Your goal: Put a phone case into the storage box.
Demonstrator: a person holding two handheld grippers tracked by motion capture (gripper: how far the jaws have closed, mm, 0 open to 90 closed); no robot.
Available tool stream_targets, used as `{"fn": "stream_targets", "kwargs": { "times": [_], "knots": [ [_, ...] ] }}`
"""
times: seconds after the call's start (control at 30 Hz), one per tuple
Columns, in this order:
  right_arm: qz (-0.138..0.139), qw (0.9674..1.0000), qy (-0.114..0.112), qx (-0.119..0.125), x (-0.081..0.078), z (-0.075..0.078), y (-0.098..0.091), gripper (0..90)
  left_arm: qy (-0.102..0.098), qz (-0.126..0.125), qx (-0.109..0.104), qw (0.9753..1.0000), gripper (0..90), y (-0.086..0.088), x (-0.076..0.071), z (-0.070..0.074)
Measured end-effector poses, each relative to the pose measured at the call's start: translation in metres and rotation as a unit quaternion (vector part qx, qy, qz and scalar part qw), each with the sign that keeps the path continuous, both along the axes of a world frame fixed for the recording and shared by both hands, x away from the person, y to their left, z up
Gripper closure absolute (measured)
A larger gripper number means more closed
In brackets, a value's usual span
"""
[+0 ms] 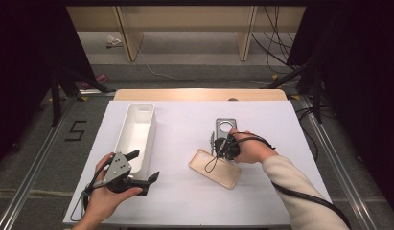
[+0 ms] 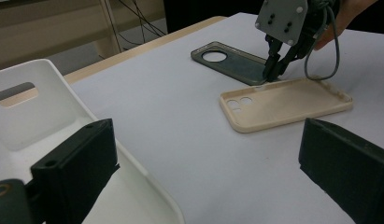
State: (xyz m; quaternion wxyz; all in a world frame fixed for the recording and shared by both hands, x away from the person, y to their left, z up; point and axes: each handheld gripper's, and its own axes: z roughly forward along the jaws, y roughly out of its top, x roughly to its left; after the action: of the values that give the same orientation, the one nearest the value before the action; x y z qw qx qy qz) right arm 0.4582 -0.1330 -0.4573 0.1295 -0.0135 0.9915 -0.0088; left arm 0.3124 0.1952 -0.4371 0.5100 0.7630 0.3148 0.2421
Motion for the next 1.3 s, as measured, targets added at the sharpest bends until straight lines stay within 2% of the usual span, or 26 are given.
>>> {"fn": "stream_targets", "kwargs": {
  "times": [0.27,0.5,0.67,0.8,0.93,1.07,1.3],
  "knots": [
    [-0.009,1.0,-0.003,0.001,-0.002,0.001,-0.001,87.8,-0.001,0.0,0.002,1.0,4.0,0.0,0.0,0.0],
    [-0.024,0.9991,-0.003,0.035,-0.004,0.007,-0.008,88.5,-0.001,0.0,0.001,1.0,4.4,0.0,0.0,0.0],
    [-0.037,0.9963,-0.011,0.077,-0.007,0.015,-0.016,88.9,0.0,0.001,0.002,1.0,4.9,0.0,0.0,0.0],
    [-0.046,0.9924,-0.014,0.113,-0.009,0.023,-0.024,88.9,-0.002,0.004,0.001,1.0,5.1,0.001,0.0,0.0],
    [-0.054,0.9867,-0.017,0.153,-0.013,0.029,-0.031,89.0,-0.002,0.005,0.001,1.0,5.1,0.001,0.001,0.0],
    [-0.055,0.9834,-0.024,0.171,-0.018,0.033,-0.036,89.0,-0.001,0.004,0.002,1.0,5.2,0.001,0.001,0.0],
    [-0.061,0.9736,-0.016,0.22,-0.028,0.037,-0.043,89.0,-0.001,0.007,0.001,1.0,5.4,0.002,0.001,0.0]
  ]
}}
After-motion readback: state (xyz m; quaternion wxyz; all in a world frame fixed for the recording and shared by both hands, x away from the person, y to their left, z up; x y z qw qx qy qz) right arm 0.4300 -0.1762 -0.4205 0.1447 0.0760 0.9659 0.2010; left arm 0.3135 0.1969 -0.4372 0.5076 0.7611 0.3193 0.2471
